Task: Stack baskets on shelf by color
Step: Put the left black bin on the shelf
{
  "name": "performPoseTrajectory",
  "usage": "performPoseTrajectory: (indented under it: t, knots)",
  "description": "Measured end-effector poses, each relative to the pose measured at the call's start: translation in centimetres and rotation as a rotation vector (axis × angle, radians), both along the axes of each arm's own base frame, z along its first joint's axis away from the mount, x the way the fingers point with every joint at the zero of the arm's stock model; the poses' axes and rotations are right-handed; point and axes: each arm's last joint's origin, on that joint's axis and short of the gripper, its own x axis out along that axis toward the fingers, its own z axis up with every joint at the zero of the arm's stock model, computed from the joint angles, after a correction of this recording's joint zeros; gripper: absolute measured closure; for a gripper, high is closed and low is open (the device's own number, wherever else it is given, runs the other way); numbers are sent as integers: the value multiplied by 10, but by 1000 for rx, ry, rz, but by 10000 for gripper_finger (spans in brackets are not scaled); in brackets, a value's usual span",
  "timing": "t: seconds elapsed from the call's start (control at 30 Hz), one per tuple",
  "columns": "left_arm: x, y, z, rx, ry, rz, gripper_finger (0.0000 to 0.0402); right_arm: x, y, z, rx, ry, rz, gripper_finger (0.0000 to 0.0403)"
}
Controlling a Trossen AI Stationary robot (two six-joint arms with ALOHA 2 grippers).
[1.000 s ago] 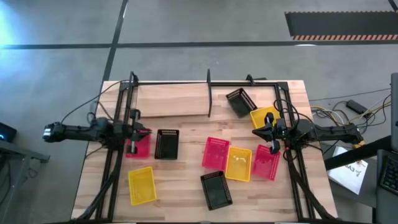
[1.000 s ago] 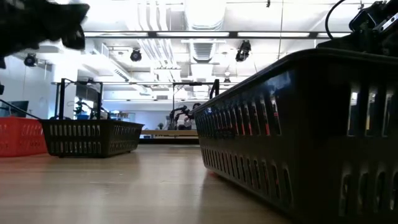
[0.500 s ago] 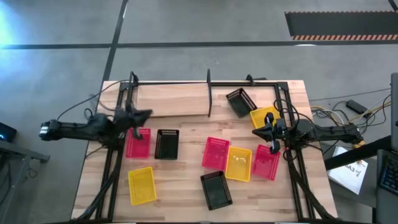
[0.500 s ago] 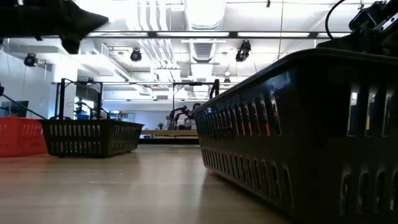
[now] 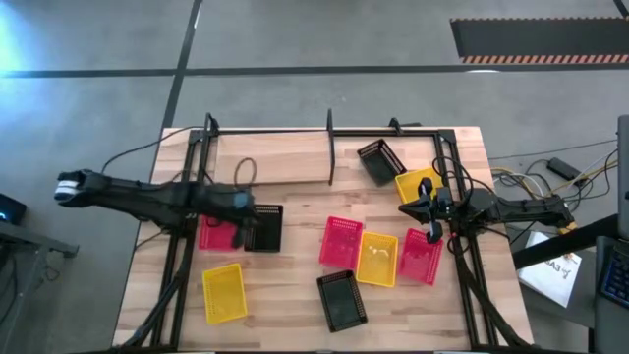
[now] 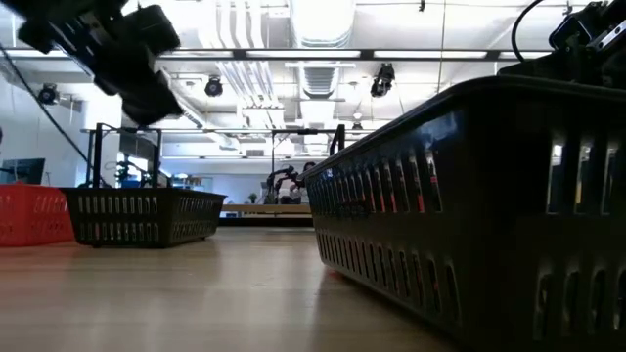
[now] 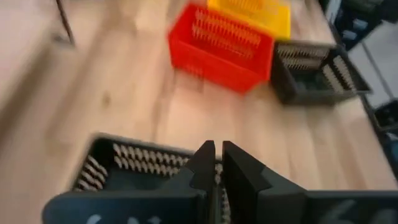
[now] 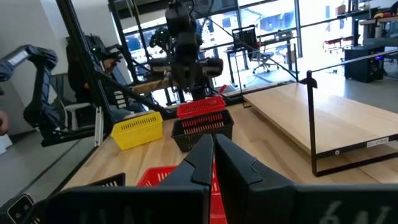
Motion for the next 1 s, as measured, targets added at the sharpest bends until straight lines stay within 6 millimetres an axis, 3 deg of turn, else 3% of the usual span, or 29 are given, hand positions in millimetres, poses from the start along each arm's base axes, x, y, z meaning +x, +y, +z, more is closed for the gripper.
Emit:
performPoseTrajectory:
  t: [0.23, 0.53, 0.63, 0.87, 1.0]
  knots:
    - [34, -5, -14, -59, 292, -92, 368, 0, 0, 0, 0, 0, 0, 394]
    - [61, -12, -12, -75, 519, -172, 241, 0, 0, 0, 0, 0, 1, 394]
    - [66, -20, -12, -69, 566, -200, 215, 0, 0, 0, 0, 1, 1, 394]
    - [72, -41, -32, -23, 656, -259, 208, 0, 0, 0, 0, 1, 1, 394]
    - [74, -46, -48, 65, 723, -203, 208, 0, 0, 0, 0, 1, 1, 394]
